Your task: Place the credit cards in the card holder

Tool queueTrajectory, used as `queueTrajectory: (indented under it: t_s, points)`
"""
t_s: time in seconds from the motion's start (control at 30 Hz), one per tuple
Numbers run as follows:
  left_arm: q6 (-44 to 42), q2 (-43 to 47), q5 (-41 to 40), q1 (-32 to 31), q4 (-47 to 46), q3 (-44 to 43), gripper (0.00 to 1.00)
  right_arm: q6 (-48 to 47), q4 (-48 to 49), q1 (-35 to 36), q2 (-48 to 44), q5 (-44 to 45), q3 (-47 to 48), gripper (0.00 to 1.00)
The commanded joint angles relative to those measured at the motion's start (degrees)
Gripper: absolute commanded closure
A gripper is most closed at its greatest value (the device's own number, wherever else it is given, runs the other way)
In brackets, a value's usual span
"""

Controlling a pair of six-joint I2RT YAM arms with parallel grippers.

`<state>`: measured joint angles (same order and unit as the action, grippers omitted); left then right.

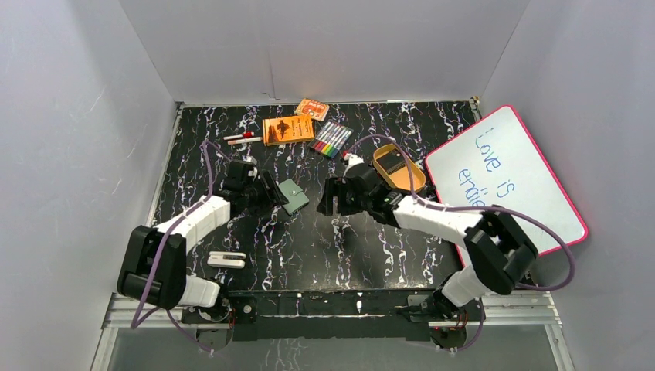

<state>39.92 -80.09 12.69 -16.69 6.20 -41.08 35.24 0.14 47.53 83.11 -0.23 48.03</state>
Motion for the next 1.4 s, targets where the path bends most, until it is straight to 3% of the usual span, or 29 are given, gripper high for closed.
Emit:
queueTrajectory:
  t_s: [0.0,0.17,0.63,1.2,1.37]
  points:
    - [2.1,3.7,-4.4,1.5,2.5,0.0,0.38,1.9,7.8,-1.8,5.8,-1.3,6.1,0.22]
    - [4.3,0.4,-2.2,3.5,-0.3,-1.0,0.44,5.0,10.6,-5.2,15.4,-7.3,10.8,0.35]
    - [4.0,-1.8,0.2,5.1,-2.3,-1.0,0.47,5.4,10.2,-5.3,29.2,-10.8,21.8,0.41]
    - [2.9,-2.4,4.9,5.6,-4.2,1.0,0.46,6.4,12.2,-2.9,34.5,-15.5,22.5,0.61]
    - [3.3,-2.9,7.4,5.4,-5.9,2.3,0.5,6.9,12.6,-1.5,34.0,-14.8,20.5,0.75]
